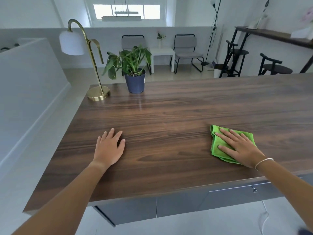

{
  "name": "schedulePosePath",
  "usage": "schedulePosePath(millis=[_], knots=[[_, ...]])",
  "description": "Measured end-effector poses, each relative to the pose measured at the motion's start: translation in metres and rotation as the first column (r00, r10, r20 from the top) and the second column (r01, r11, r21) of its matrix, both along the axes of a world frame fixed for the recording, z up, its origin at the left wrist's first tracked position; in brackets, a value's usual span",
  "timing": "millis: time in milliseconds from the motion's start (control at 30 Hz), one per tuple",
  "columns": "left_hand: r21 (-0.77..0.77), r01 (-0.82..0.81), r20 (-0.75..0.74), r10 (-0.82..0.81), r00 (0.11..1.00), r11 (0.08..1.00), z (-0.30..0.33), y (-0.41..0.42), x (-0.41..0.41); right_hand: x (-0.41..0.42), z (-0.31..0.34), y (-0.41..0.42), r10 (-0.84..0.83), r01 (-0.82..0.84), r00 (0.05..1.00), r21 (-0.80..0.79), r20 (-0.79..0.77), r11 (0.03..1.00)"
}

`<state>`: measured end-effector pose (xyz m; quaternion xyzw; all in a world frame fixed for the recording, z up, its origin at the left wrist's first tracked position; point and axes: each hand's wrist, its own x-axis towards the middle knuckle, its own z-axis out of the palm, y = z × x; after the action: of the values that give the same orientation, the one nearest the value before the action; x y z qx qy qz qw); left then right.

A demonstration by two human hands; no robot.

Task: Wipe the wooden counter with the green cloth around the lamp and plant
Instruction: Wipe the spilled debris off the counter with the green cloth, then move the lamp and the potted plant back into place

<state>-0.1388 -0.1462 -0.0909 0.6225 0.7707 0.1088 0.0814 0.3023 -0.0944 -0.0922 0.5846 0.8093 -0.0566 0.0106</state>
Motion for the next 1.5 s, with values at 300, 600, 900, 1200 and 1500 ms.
schedulePosePath(millis=[300, 600, 900, 1200, 1500], knots=[[0.000, -0.063, -0.019, 0.063, 0.998, 0.998, 0.001, -0.002, 0.006, 0.011, -0.002, 0.014, 0.096, -0.096, 0.995, -0.008, -0.025, 0.995], [-0.020, -0.145, -0.039, 0.144, 0.989, 0.989, 0.003, -0.007, 0.026, 0.011, 0.002, 0.013, 0.102, -0.104, 0.994, -0.040, -0.038, 0.994], [-0.006, -0.158, -0.005, 0.158, 0.987, 0.987, 0.011, -0.013, 0.049, 0.010, 0.004, 0.013, 0.105, -0.109, 0.992, -0.061, -0.074, 0.992], [-0.035, -0.168, 0.023, 0.169, 0.985, 0.985, 0.015, -0.022, 0.054, -0.011, 0.007, 0.020, 0.094, -0.097, 0.994, -0.065, -0.053, 0.993], [0.021, -0.186, 0.109, 0.182, 0.977, 0.982, 0.033, -0.004, 0.021, -0.067, 0.011, 0.049, 0.108, -0.118, 0.984, -0.060, -0.138, 0.991]])
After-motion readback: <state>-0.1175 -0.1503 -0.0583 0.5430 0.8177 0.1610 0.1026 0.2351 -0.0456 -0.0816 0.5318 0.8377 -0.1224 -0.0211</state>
